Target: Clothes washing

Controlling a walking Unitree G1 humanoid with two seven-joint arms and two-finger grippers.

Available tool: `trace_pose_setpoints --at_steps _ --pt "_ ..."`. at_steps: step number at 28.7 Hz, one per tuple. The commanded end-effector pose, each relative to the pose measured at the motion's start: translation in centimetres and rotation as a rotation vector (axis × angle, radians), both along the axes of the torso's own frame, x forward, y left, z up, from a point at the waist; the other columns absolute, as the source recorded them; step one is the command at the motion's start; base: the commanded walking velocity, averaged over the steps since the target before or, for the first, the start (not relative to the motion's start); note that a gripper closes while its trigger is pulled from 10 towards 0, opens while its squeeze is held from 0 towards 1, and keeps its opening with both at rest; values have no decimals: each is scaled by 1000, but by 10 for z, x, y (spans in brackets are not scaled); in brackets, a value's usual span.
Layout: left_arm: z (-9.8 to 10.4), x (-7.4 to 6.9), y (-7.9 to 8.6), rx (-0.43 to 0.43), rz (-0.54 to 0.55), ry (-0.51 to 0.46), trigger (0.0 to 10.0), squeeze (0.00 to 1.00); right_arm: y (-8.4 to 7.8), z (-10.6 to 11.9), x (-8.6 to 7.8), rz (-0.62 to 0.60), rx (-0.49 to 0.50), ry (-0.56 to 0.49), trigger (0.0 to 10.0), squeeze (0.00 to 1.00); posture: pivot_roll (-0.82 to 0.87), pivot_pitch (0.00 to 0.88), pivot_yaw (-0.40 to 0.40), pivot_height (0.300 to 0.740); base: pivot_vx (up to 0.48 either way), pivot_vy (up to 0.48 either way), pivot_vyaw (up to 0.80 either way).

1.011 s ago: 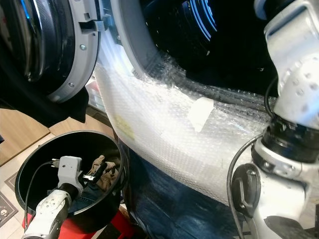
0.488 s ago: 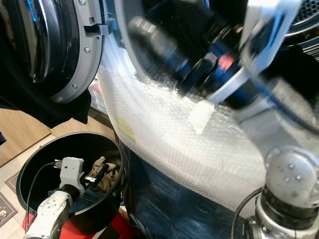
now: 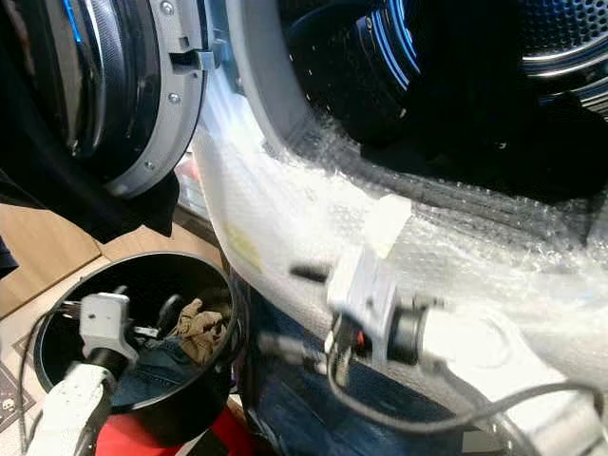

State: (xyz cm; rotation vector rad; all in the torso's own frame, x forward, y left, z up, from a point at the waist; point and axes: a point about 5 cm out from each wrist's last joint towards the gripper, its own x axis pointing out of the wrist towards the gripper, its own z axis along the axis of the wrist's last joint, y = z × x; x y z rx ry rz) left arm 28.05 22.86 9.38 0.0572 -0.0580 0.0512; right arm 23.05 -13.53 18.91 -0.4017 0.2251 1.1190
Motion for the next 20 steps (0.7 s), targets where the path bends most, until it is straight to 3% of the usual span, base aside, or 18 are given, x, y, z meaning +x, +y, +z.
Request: trace_pose_setpoints --at_steps 1,2,3,5,10,13,14,15,17,20 --pt "-4 -8 14 -64 101 63 10000 0 -12 -27 3 -57 -98 54 10000 0 -26 96 -28 740 0 0 0" --pt "-4 -8 14 -64 101 63 10000 0 -12 -27 3 -57 -98 54 10000 0 -26 96 -28 740 0 0 0" --pt "-4 -11 20 -129 129 99 10000 0 -22 -51 4 -104 -184 83 10000 0 -18 100 -26 740 0 0 0" --pt "-8 -13 29 -176 167 206 10000 0 -36 -85 7 -202 -262 147 10000 0 1 105 -24 740 0 0 0" --pt "-7 -14 36 -217 123 307 10000 0 -52 -128 6 -350 -315 255 10000 0 14 109 -16 740 0 0 0" --pt "-1 -15 45 -235 104 356 10000 0 -70 -169 1 -499 -427 321 10000 0 16 115 -4 740 0 0 0" --pt "0 -17 49 -261 102 392 10000 0 -80 -184 -1 -614 -455 353 10000 0 18 116 -1 740 0 0 0" --pt "0 -17 49 -261 102 392 10000 0 -80 -184 -1 -614 -455 353 10000 0 18 116 -1 740 0 0 0" --pt "3 -21 58 -280 141 447 10000 0 -94 -204 -6 -788 -500 398 10000 0 20 120 8 740 0 0 0" --pt "8 -23 65 -285 175 453 10000 0 -102 -215 -14 -873 -531 421 10000 0 31 120 9 740 0 0 0"
